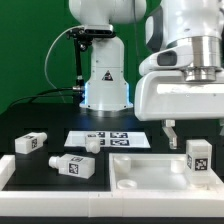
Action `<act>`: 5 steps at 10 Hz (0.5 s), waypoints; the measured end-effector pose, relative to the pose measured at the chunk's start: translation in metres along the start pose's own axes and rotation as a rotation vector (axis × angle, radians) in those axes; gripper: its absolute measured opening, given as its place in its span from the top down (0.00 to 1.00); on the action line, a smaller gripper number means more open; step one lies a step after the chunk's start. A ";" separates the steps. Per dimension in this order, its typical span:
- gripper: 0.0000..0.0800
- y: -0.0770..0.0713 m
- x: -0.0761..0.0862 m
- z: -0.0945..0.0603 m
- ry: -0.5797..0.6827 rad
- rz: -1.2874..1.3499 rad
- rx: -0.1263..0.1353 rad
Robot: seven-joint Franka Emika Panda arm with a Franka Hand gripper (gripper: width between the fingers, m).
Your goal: Assemble one leg
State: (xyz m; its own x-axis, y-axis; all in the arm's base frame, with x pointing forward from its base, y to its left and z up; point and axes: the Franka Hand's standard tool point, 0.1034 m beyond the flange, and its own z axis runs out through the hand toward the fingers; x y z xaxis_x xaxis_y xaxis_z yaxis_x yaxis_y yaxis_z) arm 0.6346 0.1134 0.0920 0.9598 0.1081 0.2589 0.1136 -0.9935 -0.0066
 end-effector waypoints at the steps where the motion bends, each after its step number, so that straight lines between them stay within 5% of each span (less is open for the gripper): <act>1: 0.19 -0.003 0.003 0.002 -0.099 0.031 0.009; 5: 0.19 -0.002 0.005 0.011 -0.290 0.048 0.014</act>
Offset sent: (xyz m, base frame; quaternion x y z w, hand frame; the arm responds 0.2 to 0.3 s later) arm 0.0062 -0.0064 -0.0033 0.0070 -0.1761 0.0020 0.9843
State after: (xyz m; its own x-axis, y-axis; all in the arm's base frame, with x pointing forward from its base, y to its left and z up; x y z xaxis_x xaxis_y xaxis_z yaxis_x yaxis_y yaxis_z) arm 0.6421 0.1167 0.0832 0.9972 0.0682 -0.0292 0.0674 -0.9974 -0.0261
